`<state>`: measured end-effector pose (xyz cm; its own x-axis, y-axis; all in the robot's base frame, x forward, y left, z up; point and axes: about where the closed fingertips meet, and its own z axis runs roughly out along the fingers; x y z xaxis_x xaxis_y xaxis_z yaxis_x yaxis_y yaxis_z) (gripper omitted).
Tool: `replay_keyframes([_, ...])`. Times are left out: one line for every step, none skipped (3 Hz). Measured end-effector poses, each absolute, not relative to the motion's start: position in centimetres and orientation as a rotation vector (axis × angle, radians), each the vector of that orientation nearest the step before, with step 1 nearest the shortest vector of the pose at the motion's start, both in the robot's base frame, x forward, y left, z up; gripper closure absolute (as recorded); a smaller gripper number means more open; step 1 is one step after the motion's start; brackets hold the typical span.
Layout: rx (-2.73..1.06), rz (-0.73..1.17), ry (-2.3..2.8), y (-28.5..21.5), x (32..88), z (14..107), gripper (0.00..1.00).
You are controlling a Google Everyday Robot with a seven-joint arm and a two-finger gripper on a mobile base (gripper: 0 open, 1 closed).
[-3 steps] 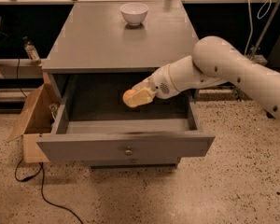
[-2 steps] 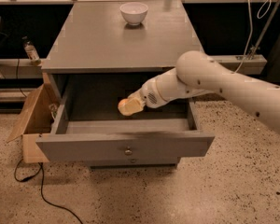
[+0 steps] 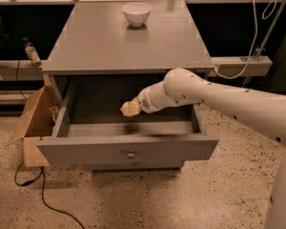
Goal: Place orange into top drawer
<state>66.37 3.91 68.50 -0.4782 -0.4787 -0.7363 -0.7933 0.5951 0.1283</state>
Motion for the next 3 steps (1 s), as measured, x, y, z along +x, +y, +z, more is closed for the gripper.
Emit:
replay_keyframes([-1.0, 0.586, 2.19, 4.5, 67.3, 66.3, 0.51])
replay_keyframes([-1.009, 0.585, 2.21, 5.0, 67.6, 64.7, 0.28])
replay_keyframes([-0.985, 0.608, 2.205, 4.6, 67.6, 64.2, 0.05])
